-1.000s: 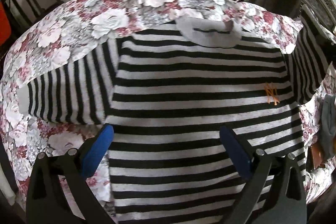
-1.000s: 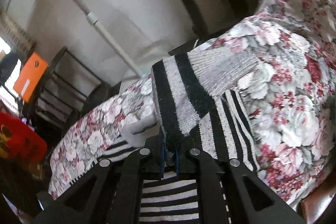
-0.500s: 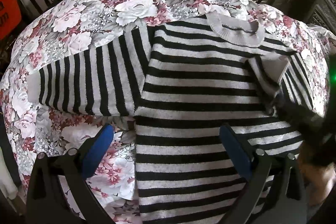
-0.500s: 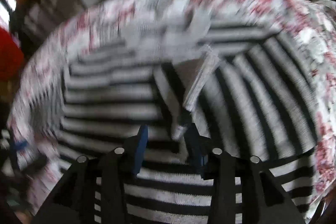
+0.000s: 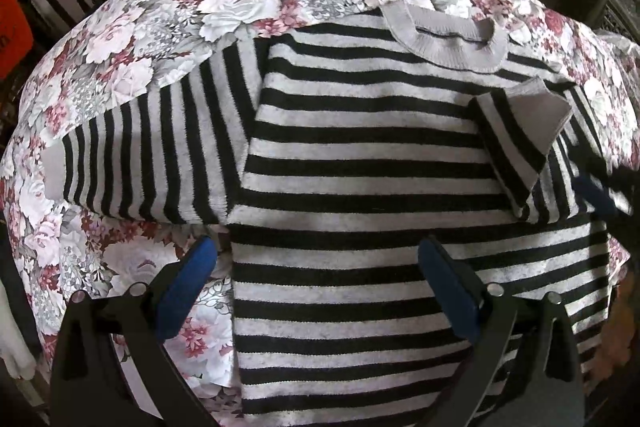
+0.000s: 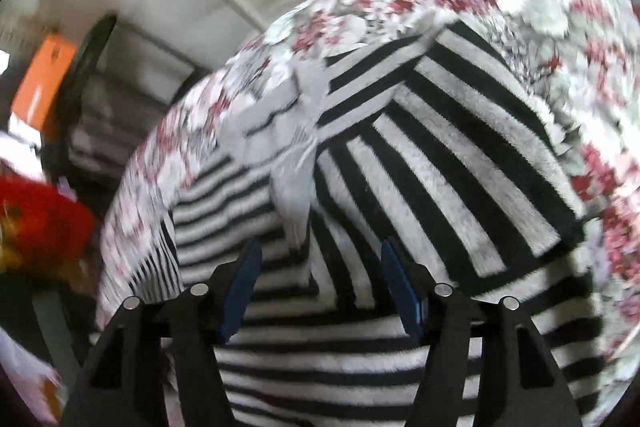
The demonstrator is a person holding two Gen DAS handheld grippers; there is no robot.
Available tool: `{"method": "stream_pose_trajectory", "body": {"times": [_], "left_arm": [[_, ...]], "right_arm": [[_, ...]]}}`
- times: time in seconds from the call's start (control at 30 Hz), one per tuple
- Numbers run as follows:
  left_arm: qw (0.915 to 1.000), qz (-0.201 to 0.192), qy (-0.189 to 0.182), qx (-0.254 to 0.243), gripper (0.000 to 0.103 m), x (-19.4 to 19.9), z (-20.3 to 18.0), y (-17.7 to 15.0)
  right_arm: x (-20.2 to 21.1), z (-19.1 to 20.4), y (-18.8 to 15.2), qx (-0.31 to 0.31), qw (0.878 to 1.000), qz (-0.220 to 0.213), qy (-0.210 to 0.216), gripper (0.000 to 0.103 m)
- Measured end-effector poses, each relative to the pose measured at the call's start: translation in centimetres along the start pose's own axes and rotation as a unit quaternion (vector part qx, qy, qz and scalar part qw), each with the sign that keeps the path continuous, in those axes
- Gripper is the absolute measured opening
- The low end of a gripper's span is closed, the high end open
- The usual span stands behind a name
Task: Fold small clothes
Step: 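Fold the held sleeve across the sweater front with the right gripper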
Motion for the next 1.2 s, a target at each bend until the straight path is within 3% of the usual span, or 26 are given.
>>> {"method": "stream_pose_trajectory", "body": {"times": [0.13,0.2,0.3,0.43,0.5,0.6,0.67,0.73,0.9,0.97,1.03,1.1,1.13,1.2], "left_arm": [[0.9999,0.011,0.006,-0.002,0.098,-0.8,0.2,-0.2],[0.9999,0.016,0.0,0.005,0.098,-1.1,0.4,-0.2],[0.9999,0.015,0.005,0.007,0.098,-1.2,1.2,-0.2],[0.9991,0.021,0.022,0.03,0.098,-1.6,3.1,-0.2],[0.9982,0.021,0.009,0.056,0.098,-1.5,3.4,0.2],[0.9971,0.015,-0.008,0.074,0.098,-1.2,2.8,0.7],[0.9977,0.009,-0.012,0.067,0.098,-1.2,1.7,0.9],[0.9987,0.003,-0.008,0.049,0.098,-1.2,0.2,1.2],[0.9997,-0.016,-0.003,0.016,0.098,-2.0,-4.4,2.5],[1.0,0.0,0.001,-0.001,0.098,-3.8,-6.5,2.2],[0.9985,0.038,0.013,-0.038,0.098,-6.1,-8.2,0.9],[0.9946,0.068,0.033,-0.071,0.099,-8.1,-9.0,-0.8],[0.9948,0.062,0.038,-0.071,0.099,-8.3,-9.1,-0.9],[0.9947,0.063,0.038,-0.071,0.099,-7.7,-9.1,-0.3]], "right_arm": [[-2.7,1.9,0.1,0.007,1.0,-0.004,0.008,0.047],[-4.4,4.2,-1.6,0.024,0.998,0.03,0.045,0.047],[-7.0,7.4,-6.3,0.055,0.987,0.122,0.093,0.048],[-6.8,9.9,-8.2,0.091,0.976,0.154,0.127,0.05],[-5.2,10.2,-7.4,0.106,0.976,0.138,0.134,0.059],[-3.0,8.3,-3.8,0.119,0.986,0.063,0.102,0.059],[-2.0,5.0,-0.6,0.114,0.992,0.007,0.047,0.052],[-1.7,2.3,1.5,0.095,0.995,-0.019,0.017,0.036],[-2.1,-4.7,3.9,0.018,0.999,-0.029,-0.042,0.031],[-3.0,-7.0,3.3,0.004,0.998,-0.005,-0.063,0.023],[-3.6,-8.6,3.2,0.009,0.998,0.016,-0.061,0.007],[-3.1,-9.0,3.5,0.001,0.998,0.016,-0.053,0.007],[-2.4,-9.1,4.0,-0.004,0.999,0.006,-0.048,0.012],[-0.6,-7.8,5.6,0.024,0.998,-0.035,-0.036,0.013]]}}
Point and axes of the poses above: each gripper's, at about its wrist camera, not at the fingertips, and x roughly against the way its jaws point, z to its left, y to its top, the point moved 9 cm from there along -x, roughly the way its jaws point, and after that the axes turned 10 degrees about -z, right-handed, at the moved point
